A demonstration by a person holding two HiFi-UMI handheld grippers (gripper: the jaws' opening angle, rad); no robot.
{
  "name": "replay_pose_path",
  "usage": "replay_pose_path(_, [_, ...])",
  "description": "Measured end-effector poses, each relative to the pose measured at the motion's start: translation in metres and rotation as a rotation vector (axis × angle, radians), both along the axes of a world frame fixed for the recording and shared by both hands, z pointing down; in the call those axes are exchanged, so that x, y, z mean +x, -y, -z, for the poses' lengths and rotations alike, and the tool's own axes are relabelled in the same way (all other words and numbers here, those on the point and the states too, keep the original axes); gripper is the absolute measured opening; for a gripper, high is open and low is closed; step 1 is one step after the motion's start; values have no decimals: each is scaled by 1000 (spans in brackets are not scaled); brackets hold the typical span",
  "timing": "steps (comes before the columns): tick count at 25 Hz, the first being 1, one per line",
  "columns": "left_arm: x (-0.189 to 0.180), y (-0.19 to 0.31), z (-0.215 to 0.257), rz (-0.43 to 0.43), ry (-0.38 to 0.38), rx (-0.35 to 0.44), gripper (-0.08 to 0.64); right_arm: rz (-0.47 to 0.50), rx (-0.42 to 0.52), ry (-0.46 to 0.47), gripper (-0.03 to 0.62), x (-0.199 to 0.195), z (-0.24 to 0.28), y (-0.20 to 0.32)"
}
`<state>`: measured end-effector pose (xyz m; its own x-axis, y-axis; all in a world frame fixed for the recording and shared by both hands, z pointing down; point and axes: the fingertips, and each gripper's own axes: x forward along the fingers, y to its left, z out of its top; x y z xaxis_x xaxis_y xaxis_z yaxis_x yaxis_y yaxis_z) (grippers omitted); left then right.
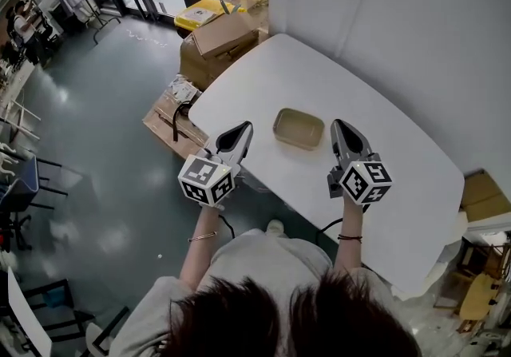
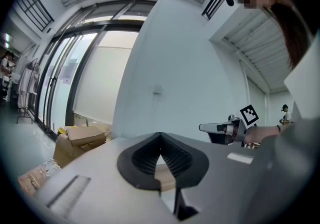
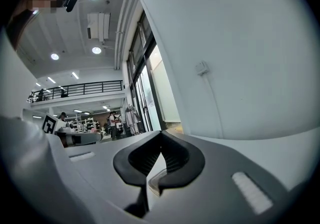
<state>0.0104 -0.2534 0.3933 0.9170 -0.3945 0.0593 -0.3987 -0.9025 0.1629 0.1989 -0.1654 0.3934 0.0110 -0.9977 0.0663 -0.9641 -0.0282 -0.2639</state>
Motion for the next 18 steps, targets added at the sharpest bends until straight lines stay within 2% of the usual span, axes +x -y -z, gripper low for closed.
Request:
replay_pose_path(5, [13,19,-14,-42,24,-26,-9,-30,-24,5,12,6,-9,12])
replay_pose_path(14, [52,35,-48,-189,104,-83,-9,-129,-106,66,12,28,-42,23])
replay_pose_path(18, [64,43,-63,-215,131,-104,-9,-163,-143,98,12,37,-60,26])
